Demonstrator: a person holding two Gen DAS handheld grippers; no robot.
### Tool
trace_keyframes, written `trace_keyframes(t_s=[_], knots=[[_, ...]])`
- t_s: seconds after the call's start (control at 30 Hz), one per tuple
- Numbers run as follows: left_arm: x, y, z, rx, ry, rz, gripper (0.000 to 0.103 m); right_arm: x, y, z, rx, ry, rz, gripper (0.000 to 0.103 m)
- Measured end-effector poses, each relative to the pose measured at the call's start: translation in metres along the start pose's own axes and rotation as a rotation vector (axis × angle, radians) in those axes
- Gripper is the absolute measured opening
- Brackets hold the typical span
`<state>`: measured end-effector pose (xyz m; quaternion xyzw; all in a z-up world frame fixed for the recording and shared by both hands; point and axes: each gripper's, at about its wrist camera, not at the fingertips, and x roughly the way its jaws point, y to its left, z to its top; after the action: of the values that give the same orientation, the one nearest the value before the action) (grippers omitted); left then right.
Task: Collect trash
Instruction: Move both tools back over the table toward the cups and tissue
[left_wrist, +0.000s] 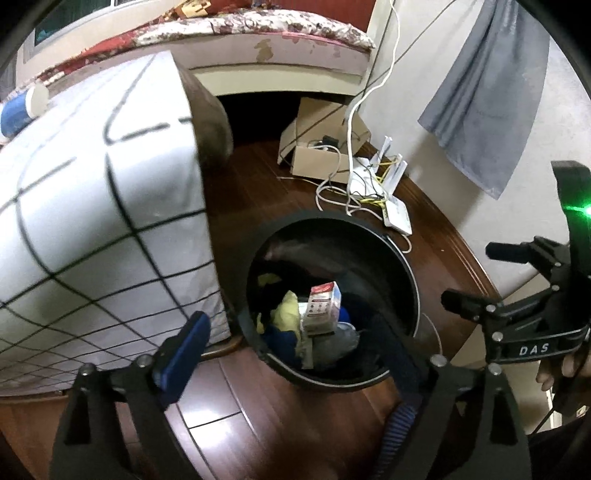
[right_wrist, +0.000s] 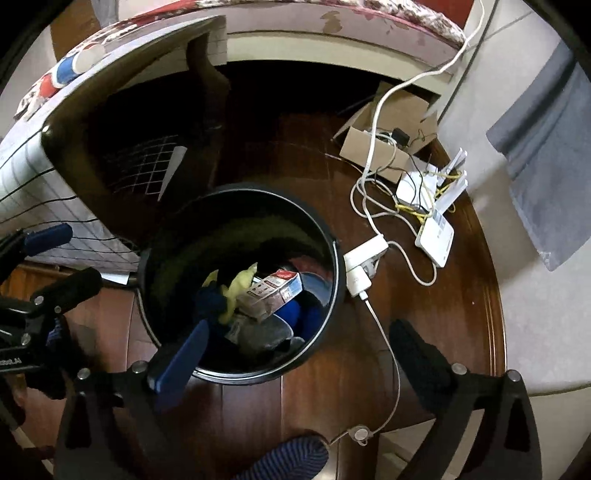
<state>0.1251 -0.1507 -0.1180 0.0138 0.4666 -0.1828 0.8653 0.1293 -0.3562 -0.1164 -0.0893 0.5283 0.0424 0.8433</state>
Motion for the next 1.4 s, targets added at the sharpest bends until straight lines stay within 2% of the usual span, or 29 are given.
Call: trace_keyframes(t_s=[0.1, 0.4, 0.8, 1.1, 1.4], knots=[[-0.011, 0.0, 0.0, 0.015, -0.02, 0.026, 0.102, -0.006, 0.006, -0.001, -0.019, -0.016, -0.006, 0.102], [-0.034, 0.007, 0.001, 0.027, -0.058, 0.075, 0.102, -0.023, 0.021, 0.001, -0.055, -0.045, 0.004, 0.102], [-0.066, 0.027, 0.004, -0.018, -0.127, 0.152, 0.102, -0.049, 0.04, 0.01, -0.066, -0.119, 0.036, 0.102], [-0.094, 0.055, 0.015, -0.055, -0.199, 0.207, 0.102, -0.084, 0.066, 0.039, -0.097, -0.269, 0.077, 0.102], [-0.117, 0.109, 0.021, -0.13, -0.243, 0.271, 0.102, -0.09, 0.106, 0.077, -0.126, -0.321, 0.132, 0.102]])
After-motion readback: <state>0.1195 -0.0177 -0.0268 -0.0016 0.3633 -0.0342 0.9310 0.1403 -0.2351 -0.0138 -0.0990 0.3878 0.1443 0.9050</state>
